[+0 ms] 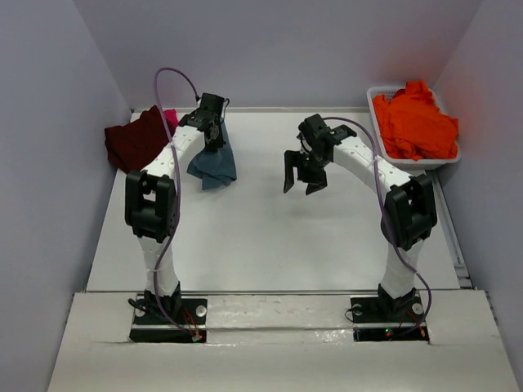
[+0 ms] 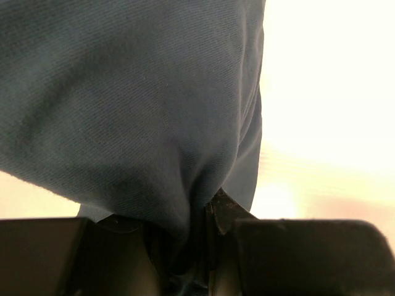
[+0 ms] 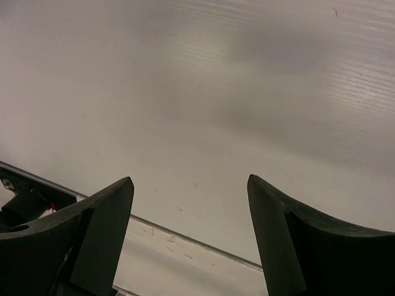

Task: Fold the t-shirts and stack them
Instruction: Neatly place the folded tshirt to the corner

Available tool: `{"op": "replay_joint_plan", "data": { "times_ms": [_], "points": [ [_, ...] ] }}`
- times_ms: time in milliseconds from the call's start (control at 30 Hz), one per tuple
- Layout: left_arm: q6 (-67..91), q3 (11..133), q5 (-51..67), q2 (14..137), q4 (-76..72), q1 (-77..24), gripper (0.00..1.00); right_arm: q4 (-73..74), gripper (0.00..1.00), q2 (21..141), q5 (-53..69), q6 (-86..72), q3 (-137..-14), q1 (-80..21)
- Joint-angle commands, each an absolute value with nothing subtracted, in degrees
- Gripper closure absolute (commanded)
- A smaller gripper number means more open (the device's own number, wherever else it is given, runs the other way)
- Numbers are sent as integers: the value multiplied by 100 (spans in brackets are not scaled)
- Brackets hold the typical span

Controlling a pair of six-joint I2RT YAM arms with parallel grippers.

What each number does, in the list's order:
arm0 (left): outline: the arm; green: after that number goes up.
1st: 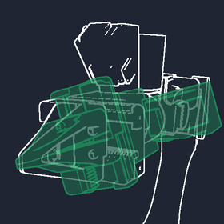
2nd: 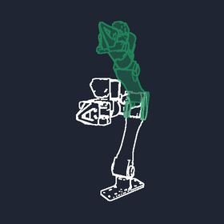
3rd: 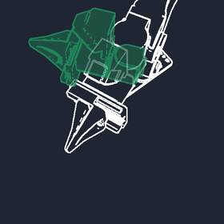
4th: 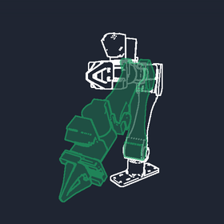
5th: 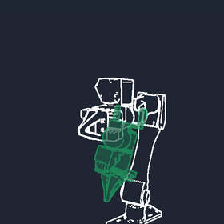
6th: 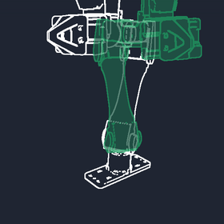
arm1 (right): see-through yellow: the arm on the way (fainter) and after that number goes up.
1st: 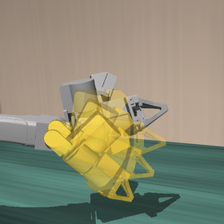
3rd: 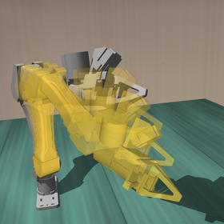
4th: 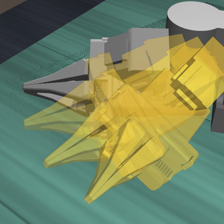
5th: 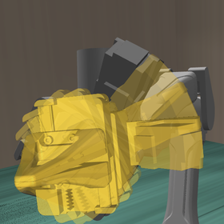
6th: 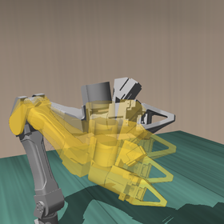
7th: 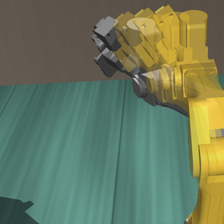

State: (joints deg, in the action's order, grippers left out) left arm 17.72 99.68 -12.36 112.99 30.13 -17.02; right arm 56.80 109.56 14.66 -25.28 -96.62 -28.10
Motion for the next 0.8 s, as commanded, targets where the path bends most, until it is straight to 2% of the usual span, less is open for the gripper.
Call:
{"op": "replay_joint_plan", "data": {
  "times_ms": [0,367,767],
  "points": [
    [1705,10195,-2074,10741,2848,-1424,94,5792,20,10837,1354,-2487,-9607,-2769],
    [1758,10950,-1776,10916,2672,-475,94,5854,19,10916,1195,-2461,-9387,-2769],
    [1960,12014,-756,11715,2575,456,94,5985,19,11109,984,-2408,-9316,-2769]
  ]
}}
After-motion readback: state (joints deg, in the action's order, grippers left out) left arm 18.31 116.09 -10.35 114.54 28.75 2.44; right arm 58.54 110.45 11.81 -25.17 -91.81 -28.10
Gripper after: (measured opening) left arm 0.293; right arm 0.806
